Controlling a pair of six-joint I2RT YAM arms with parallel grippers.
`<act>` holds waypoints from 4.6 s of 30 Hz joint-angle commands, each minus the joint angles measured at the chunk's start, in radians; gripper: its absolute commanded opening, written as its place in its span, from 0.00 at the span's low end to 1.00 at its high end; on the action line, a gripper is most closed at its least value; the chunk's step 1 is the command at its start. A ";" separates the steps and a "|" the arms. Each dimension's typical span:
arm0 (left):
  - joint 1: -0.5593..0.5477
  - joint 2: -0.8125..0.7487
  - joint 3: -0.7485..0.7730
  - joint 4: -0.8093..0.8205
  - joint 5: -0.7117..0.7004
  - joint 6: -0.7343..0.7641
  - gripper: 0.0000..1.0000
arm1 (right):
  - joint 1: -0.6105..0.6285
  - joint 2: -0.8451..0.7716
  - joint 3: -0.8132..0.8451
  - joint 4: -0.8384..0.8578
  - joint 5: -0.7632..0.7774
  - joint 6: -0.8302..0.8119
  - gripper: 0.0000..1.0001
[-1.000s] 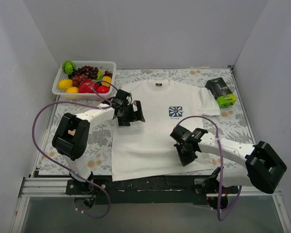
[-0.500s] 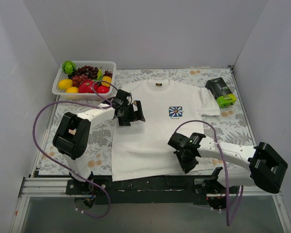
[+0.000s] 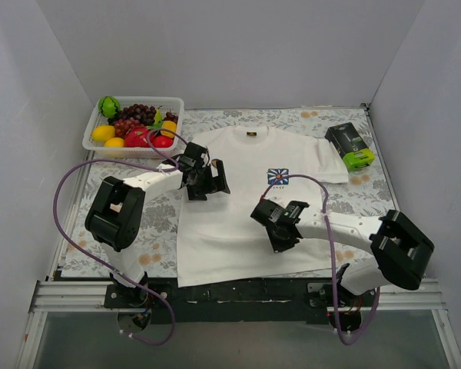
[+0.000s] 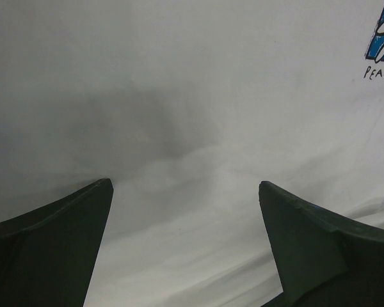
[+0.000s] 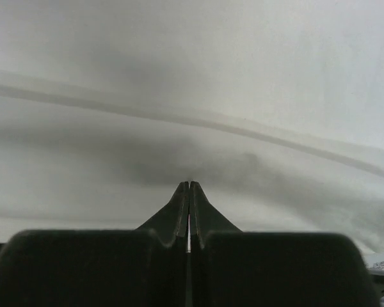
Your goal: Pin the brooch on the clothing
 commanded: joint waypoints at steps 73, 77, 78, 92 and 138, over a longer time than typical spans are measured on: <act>-0.117 -0.050 0.214 -0.145 -0.204 0.060 0.98 | -0.503 0.136 0.317 0.303 -0.045 -0.372 0.01; -0.085 0.010 0.349 -0.211 -0.334 0.097 0.98 | -0.624 0.230 0.375 0.349 -0.025 -0.369 0.01; -0.072 0.031 0.385 -0.212 -0.354 0.105 0.98 | -0.644 0.247 0.386 0.357 -0.016 -0.364 0.01; 0.069 0.295 0.657 -0.254 -0.576 0.194 0.47 | -0.813 0.601 0.636 0.375 0.050 -0.357 0.01; 0.097 0.196 0.413 -0.140 -0.715 0.237 0.62 | -0.968 0.660 0.656 0.289 0.005 -0.361 0.01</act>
